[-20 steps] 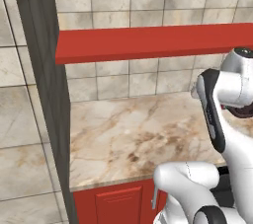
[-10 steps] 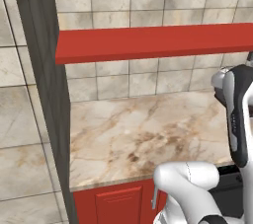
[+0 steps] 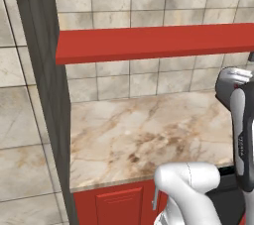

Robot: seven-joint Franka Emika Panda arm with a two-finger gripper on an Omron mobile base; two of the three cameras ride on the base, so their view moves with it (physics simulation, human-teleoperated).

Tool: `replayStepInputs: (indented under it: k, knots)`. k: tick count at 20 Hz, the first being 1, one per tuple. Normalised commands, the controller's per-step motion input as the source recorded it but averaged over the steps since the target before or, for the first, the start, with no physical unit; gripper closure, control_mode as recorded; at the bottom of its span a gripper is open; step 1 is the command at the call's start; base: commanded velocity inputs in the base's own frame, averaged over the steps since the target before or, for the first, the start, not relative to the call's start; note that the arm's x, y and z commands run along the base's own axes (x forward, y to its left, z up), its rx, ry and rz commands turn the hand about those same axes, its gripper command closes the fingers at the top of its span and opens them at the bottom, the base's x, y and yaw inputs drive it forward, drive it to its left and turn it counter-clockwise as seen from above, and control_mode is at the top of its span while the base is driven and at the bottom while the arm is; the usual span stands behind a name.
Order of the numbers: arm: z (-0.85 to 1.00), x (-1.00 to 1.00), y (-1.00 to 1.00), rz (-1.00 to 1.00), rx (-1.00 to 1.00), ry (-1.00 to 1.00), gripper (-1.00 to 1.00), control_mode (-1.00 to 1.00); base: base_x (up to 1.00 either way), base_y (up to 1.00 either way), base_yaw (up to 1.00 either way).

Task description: Pick the bell pepper from the counter and place it in the cabinet.

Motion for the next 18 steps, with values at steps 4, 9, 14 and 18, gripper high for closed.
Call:
replayStepInputs:
  k: [4, 9, 14, 18]
  knots:
    - [0.51, -0.32, -0.03, 0.00, -0.04, -0.22, 1.00, -1.00, 0.00, 0.00, 0.00]
    - [0.66, -0.31, -0.13, 0.00, 0.00, -0.08, 1.00, -1.00, 0.00, 0.00, 0.00]
    - [0.65, -0.04, -0.08, -0.01, 0.00, 0.01, 1.00, -1.00, 0.00, 0.00, 0.00]
    - [0.25, 0.22, 0.00, 0.00, 0.00, 0.03, 1.00, -1.00, 0.00, 0.00, 0.00]
